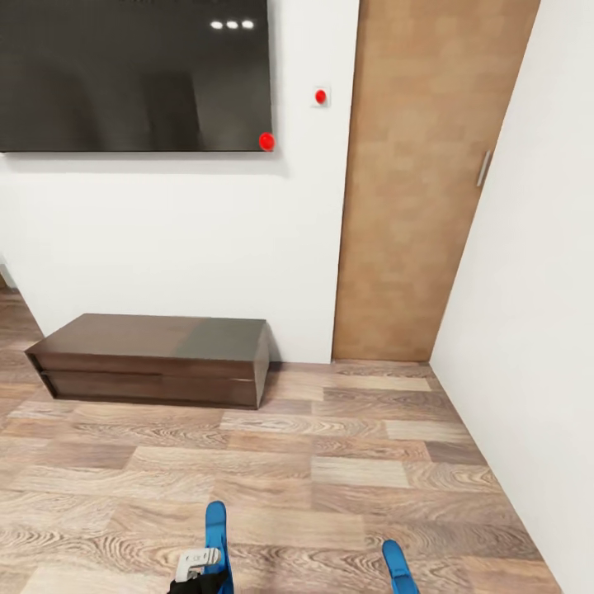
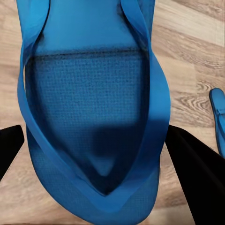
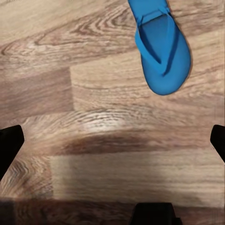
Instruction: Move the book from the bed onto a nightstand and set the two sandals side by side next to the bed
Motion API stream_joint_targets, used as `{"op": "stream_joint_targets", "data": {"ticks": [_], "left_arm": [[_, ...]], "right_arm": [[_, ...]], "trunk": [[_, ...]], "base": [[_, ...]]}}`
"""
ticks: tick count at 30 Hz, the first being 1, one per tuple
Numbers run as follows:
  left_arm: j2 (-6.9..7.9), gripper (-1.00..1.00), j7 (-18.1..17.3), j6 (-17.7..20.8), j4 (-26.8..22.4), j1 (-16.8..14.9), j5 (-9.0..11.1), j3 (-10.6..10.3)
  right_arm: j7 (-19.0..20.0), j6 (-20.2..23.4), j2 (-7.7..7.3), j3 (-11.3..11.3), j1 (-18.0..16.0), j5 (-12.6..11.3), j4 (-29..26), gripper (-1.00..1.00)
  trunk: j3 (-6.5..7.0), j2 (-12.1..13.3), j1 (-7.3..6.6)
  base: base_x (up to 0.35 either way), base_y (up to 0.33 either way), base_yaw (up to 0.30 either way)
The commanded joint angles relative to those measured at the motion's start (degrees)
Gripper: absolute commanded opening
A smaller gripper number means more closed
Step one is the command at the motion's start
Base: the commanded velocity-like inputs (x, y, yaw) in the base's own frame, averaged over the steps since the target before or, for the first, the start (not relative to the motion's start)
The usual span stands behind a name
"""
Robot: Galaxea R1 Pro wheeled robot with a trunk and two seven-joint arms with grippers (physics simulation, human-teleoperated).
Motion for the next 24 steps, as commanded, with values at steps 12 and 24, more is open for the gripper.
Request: {"op": "stream_joint_targets", "data": {"ticks": [12,24], "left_arm": [[0.00,-1.00,-0.3,0.0,0.1,0.0,0.3,0.1],[0.00,-1.00,-0.3,0.0,0.1,-0.1,0.3,0.1]], "right_arm": [[0.4,0.6,0.03,-0.4,0.0,-0.2,-0.1,1.00],[0.4,0.6,0.03,-0.4,0.0,-0.4,-0.1,1.00]], "trunk": [[-0.05,0.0,0.00],[-0.05,0.0,0.00]], "base": [[0.056,-0.051,0.066],[0.000,0.000,0.034]]}}
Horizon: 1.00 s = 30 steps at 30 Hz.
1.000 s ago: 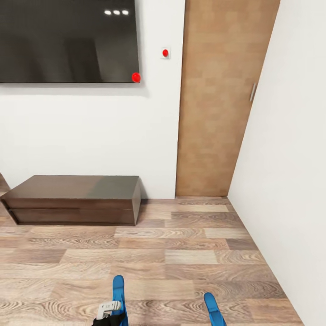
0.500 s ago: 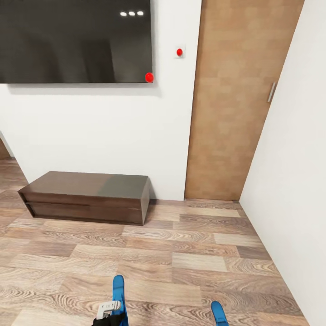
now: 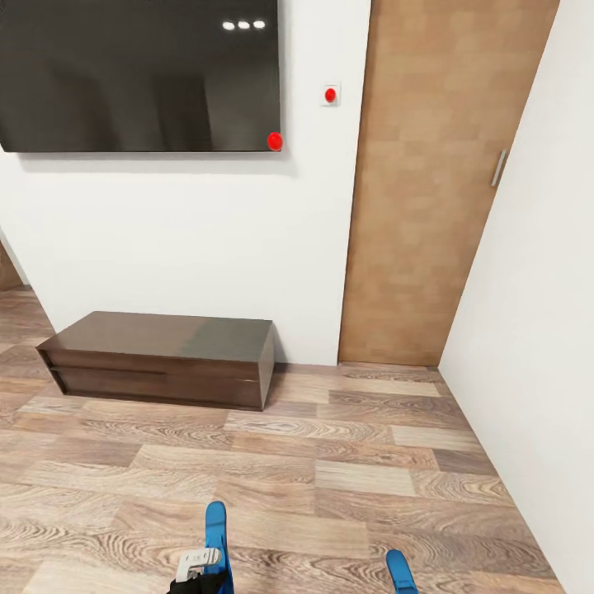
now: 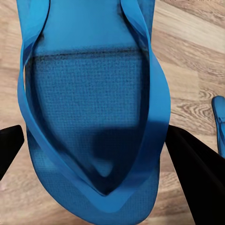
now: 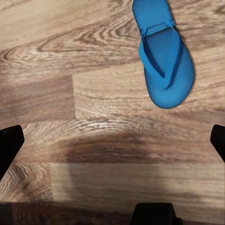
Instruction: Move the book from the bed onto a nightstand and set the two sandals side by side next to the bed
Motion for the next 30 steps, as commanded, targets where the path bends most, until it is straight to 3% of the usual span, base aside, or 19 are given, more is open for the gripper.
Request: {"op": "stream_joint_targets", "data": {"ticks": [1,12,17,21,23,26,30], "left_arm": [[0.04,-1.00,-0.3,0.0,0.1,0.0,0.3,0.1],[0.25,-1.00,-0.4,0.0,-0.4,0.0,0.1,0.1],[-0.07,-1.00,-0.6,0.8,-7.7,-0.1,0.2,0.1],[-0.80,-1.00,-0.6,6.8,-13.6,-0.9,0.2,0.0],[-0.95,-1.00,-0.7,12.7,-18.5,-1.5,0.2,-0.1],[-1.00,-1.00,-0.8,18.2,-23.5,-2.1,0.2,-0.1],[-1.08,-1.00,-0.7,20.4,-25.5,-2.3,0.1,-0.4]], "right_arm": [[0.4,0.6,0.04,-0.3,0.0,-0.3,-0.1,1.00],[0.6,0.6,-0.05,-0.7,0.0,-0.7,-0.2,1.00],[0.6,0.6,-0.11,-0.9,0.0,-0.7,-0.2,1.00],[0.6,0.6,-0.18,-0.9,0.0,-0.7,-0.2,1.00],[0.6,0.6,-0.31,-0.9,0.0,-0.7,-0.2,1.00],[0.6,0.6,-0.42,-0.9,0.0,-0.7,-0.2,1.00],[0.7,0.6,-0.54,-0.9,0.0,-0.7,-0.2,1.00]], "trunk": [[-0.05,0.0,-0.01],[-0.05,0.0,-0.01],[-0.05,0.0,-0.01],[-0.05,0.0,-0.01],[-0.05,0.0,-0.01],[-0.05,0.0,-0.01],[-0.05,0.0,-0.01]], "base": [[0.000,0.000,0.035],[0.000,0.000,0.006],[0.000,0.000,0.000],[0.000,0.000,0.000],[0.000,0.000,0.000],[0.000,0.000,0.000],[0.000,0.000,0.000]]}}
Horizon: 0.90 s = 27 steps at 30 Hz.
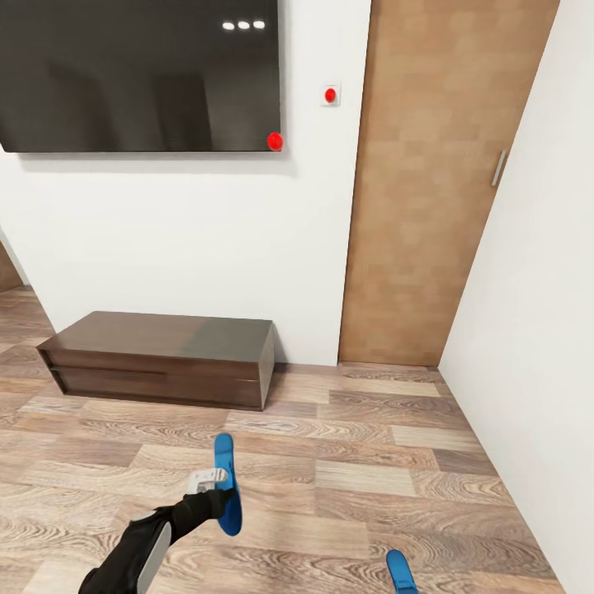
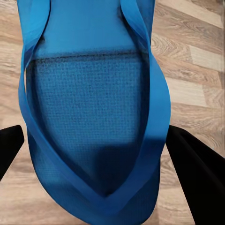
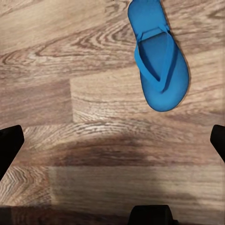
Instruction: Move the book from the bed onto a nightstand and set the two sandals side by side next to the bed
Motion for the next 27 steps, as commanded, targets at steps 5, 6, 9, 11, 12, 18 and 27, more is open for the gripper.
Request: {"op": "stream_joint_targets", "data": {"ticks": [5,6,9,11,12,18,27], "left_arm": [[0.10,-1.00,-0.2,0.5,-0.4,0.0,0.3,-0.9],[0.13,-1.00,-0.2,0.4,-0.3,0.1,0.4,-0.9],[0.17,-1.00,-0.2,-1.1,0.6,0.2,0.4,-1.1],[0.18,-1.00,-0.3,-2.6,1.0,0.3,0.4,-1.1],[0.18,-1.00,-0.4,-3.4,1.2,0.4,0.4,-1.1],[0.34,-1.00,-2.7,-4.6,1.5,0.4,0.4,-1.0],[3.55,-1.00,-22.3,-4.3,1.5,0.4,0.7,-0.6]], "right_arm": [[0.3,0.6,0.00,-0.4,0.0,-0.3,-0.2,1.00],[0.3,0.4,0.03,-0.4,0.0,-0.2,-0.4,1.00],[0.2,-2.2,0.08,-0.3,0.0,-0.2,-0.6,1.00],[0.0,-4.5,0.22,-0.3,0.0,0.0,-0.7,1.00],[0.0,-5.4,0.26,-0.2,0.0,0.1,-0.8,1.00],[-2.5,-1.8,0.55,-0.1,-0.9,0.9,-7.2,1.00],[-16.5,34.2,0.61,0.3,-14.8,8.7,-20.6,1.00]], "trunk": [[-0.05,0.0,-0.01],[-0.05,0.0,-0.01],[-0.05,0.0,-0.01],[-0.05,0.0,-0.01],[-0.05,0.0,-0.01],[-0.05,0.0,-0.01],[-0.05,0.0,-0.01]], "base": [[0.000,0.000,0.000],[0.000,0.000,0.000],[0.000,0.000,0.000],[0.000,0.000,0.000],[0.000,0.000,0.000],[0.000,0.000,0.000],[0.000,0.000,0.000]]}}
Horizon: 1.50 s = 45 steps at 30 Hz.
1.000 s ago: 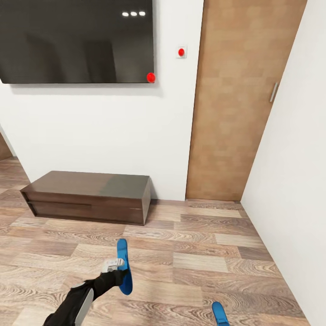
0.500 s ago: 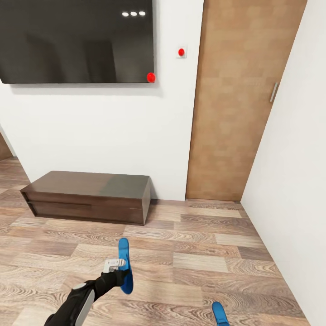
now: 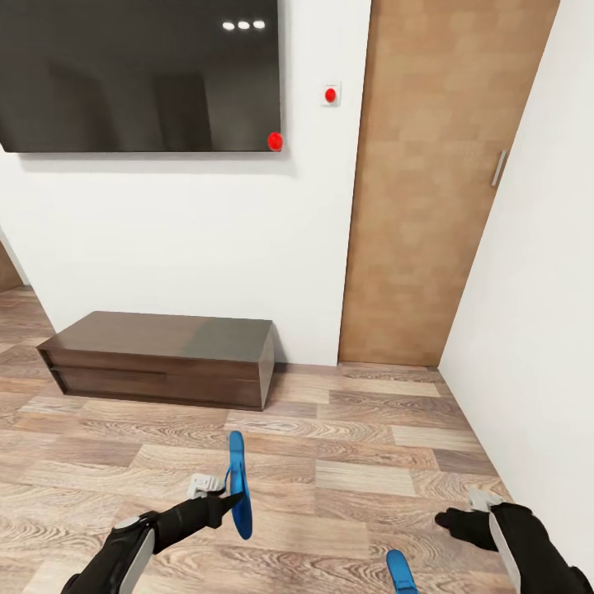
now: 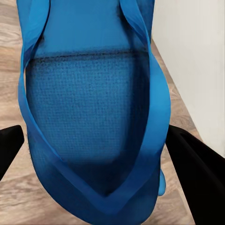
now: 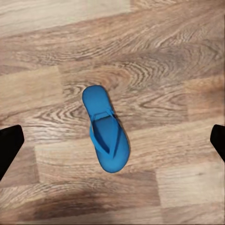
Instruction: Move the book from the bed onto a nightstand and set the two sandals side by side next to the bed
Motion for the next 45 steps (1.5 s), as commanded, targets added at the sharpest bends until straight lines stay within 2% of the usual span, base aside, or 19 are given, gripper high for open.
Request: {"op": "stream_joint_targets", "data": {"ticks": [1,2,4,5,7,10,13,17,28,41,42,44,45], "left_arm": [[0.02,-1.00,-0.4,0.6,0.0,0.0,0.4,0.1],[0.03,-1.00,-0.4,0.6,0.0,0.0,0.4,0.1],[0.05,-1.00,-0.5,0.6,0.0,0.0,0.4,0.1],[0.05,-1.00,-0.6,0.6,0.0,0.0,0.4,0.1],[0.03,-1.00,-0.5,0.6,0.0,0.0,0.4,0.1],[0.00,-1.00,-0.5,0.5,0.1,0.0,0.4,0.2],[0.04,-1.00,-0.5,0.5,0.1,0.0,0.4,0.2],[0.00,-1.00,-0.5,0.5,0.1,0.0,0.4,0.2],[-0.11,-1.00,-0.4,0.5,0.1,0.0,0.4,0.1],[-0.10,-1.00,-0.4,0.5,0.1,0.0,0.4,0.1],[-0.11,-1.00,-0.4,0.5,0.1,0.0,0.4,0.1],[-0.11,-1.00,-0.4,0.5,0.1,0.0,0.3,0.1],[-0.11,-1.00,-0.4,0.5,0.1,0.0,0.3,0.1]], "right_arm": [[0.4,0.9,0.03,-0.1,-0.7,4.2,-0.2,1.00],[0.5,1.2,0.03,-0.1,-0.9,5.9,-0.2,1.00],[0.5,1.7,0.28,0.0,-1.4,11.7,-0.3,1.00],[0.5,1.6,0.75,0.0,-1.6,13.4,-0.3,1.00],[0.4,1.4,1.82,0.1,-1.7,14.8,-0.1,1.00],[0.3,-0.9,5.83,0.2,-1.8,16.4,1.3,1.00],[0.3,-3.1,7.19,0.2,-1.8,16.8,3.2,1.00],[0.2,-4.0,7.71,0.2,-1.8,17.0,4.1,1.00],[0.4,-4.2,7.69,0.2,-1.8,17.2,3.1,1.00],[0.6,-4.3,7.73,0.3,-1.8,17.1,-1.5,1.00],[0.5,-5.2,7.74,0.3,-1.8,17.1,-1.8,1.00],[0.4,-10.6,7.78,0.3,-1.8,16.8,-1.7,1.00],[0.4,-12.0,7.80,0.3,-1.8,16.8,-1.7,1.00]], "trunk": [[-0.06,0.0,-0.01],[-0.06,0.0,-0.01],[-0.06,0.0,-0.01],[-0.06,0.0,-0.01],[-0.06,0.0,-0.01],[-0.06,0.0,-0.01],[-0.60,-1.2,0.65],[-1.32,-2.8,1.53],[-3.29,-7.2,3.94],[-5.62,-12.5,6.80],[-5.80,-12.9,7.02],[-6.16,-13.7,7.46],[-6.34,-14.1,7.68]], "base": [[0.000,0.000,0.000],[0.000,0.000,0.000],[0.000,0.000,0.000],[0.000,0.000,0.000],[0.000,0.000,0.000],[0.000,0.000,0.000],[0.000,0.000,0.000],[0.000,0.000,0.000],[0.000,0.000,0.000],[0.000,0.000,0.000],[0.000,0.000,0.000],[0.000,0.000,0.000],[0.000,0.000,0.000]]}}
